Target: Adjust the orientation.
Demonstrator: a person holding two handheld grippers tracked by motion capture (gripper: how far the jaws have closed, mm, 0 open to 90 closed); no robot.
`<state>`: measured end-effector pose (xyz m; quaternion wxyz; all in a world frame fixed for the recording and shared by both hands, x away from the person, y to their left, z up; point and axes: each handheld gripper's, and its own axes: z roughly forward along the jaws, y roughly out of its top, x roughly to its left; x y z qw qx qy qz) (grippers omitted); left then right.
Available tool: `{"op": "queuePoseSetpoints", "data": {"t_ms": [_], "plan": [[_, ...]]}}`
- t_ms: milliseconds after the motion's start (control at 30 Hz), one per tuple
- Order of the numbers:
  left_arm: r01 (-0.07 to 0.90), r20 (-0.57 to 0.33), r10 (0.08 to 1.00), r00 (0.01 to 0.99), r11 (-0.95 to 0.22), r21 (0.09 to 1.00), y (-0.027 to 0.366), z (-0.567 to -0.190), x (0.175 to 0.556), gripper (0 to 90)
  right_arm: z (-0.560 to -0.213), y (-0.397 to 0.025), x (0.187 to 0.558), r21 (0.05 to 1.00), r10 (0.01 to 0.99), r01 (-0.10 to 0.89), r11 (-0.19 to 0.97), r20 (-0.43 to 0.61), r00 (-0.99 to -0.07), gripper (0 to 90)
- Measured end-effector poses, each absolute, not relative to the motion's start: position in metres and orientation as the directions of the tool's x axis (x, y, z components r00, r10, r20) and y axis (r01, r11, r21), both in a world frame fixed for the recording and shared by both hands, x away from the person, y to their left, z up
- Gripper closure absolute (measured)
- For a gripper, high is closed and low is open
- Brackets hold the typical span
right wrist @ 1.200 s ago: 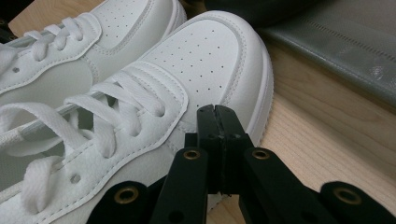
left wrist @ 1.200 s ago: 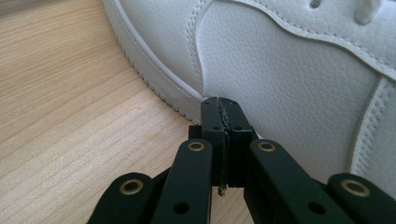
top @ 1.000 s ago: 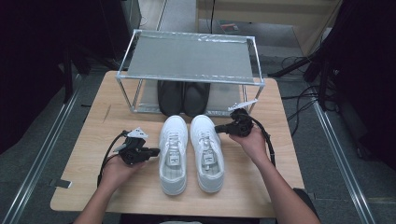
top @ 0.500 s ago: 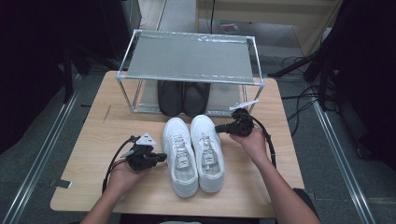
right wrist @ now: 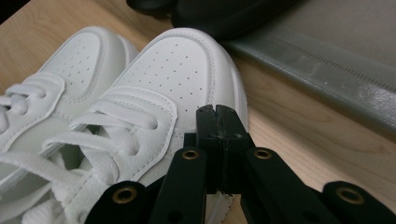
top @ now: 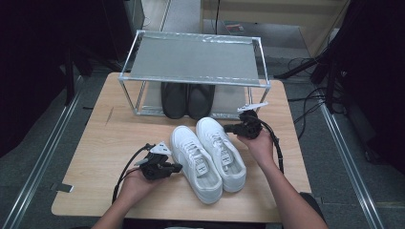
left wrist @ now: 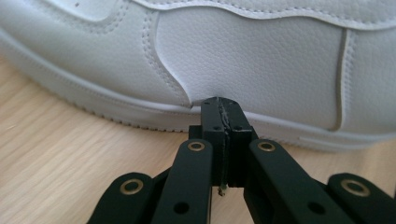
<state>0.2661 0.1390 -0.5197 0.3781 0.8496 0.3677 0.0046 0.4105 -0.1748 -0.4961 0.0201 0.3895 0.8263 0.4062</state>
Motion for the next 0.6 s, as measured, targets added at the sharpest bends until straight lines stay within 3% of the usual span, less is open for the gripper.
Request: {"op": "queuePoseSetpoints", "data": {"t_ms": [200,433,600], "plan": [[0.63,-0.318,0.596,0.738,-0.439,0.641,0.131,-0.521,0.265,89.2,-0.497,-0.177,0.41,0.707,0.672,0.617,0.346,0.273,-0.689,86.9],[0.595,-0.326,0.552,0.767,-0.423,0.684,0.14,-0.507,0.261,72.8,-0.488,-0.18,0.405,0.733,0.651,0.581,0.353,0.254,-0.716,76.0],[0.607,-0.318,0.565,0.761,-0.449,0.655,0.154,-0.499,0.258,64.2,-0.483,-0.182,0.396,0.748,0.631,0.563,0.351,0.255,-0.733,65.2]]}}
